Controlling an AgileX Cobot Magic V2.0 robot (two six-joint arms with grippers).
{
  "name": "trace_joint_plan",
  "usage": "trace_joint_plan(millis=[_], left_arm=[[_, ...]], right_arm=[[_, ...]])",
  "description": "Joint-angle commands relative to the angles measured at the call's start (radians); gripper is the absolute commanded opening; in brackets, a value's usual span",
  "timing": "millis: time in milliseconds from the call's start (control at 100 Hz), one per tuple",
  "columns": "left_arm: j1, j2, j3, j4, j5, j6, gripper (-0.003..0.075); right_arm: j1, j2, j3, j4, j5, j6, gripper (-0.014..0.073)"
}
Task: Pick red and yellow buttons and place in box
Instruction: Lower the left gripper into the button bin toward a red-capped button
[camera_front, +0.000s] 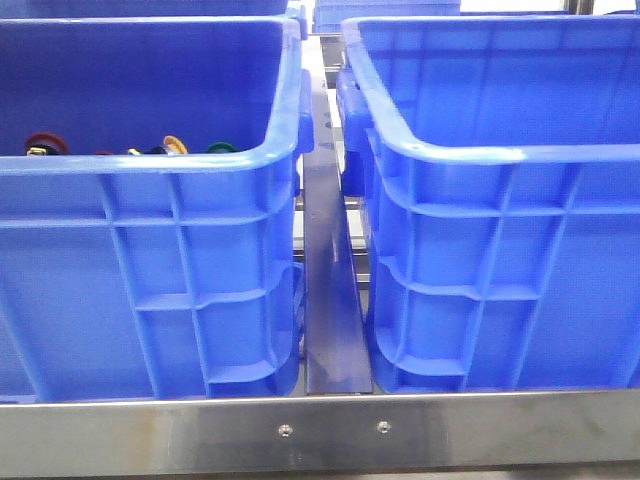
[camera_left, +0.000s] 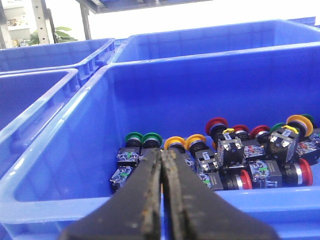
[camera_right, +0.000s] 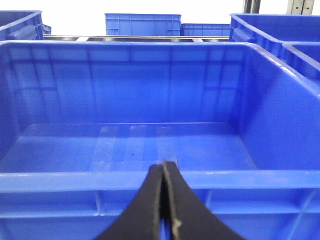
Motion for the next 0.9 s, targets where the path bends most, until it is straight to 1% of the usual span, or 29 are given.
trace_joint_plan(millis=[0,180,310,490,700,890], left_arm=[[0.002,-0.030,0.019,-0.010,-0.088,-0.002,-0.0020],[0.002,-0.030,0.008,-0.010,-0.094,-0.002,-0.0020],[0.002,-0.021,-0.050,-0.010,-0.080,-0.002,-0.0020],[0.002,0.054,-0.211,-0.013,0.063,-0.002,-0.0020],[0.002,0.261,-0.420,-0.019,0.192,-0.002,-0.0020],[0.002,0.516,-0.618,-0.069,0.324,-0.002,-0.0020]], right_arm=[[-0.002,-0.022,0.006,-0.004,-0.083,0.001,-0.0068],[-0.002,-0.022,0.006,-0.004,-0.083,0.001,-0.0068],[-0.002,-0.022,0.006,-0.004,-0.083,0.001,-0.0068],[-0.002,-0.022,0.006,-0.004,-0.083,0.001,-0.0068],[-0.002,-0.022,0.006,-0.004,-0.083,0.001,-0.0068],[-0.002,-0.022,0.006,-0.004,-0.083,0.001,-0.0068]])
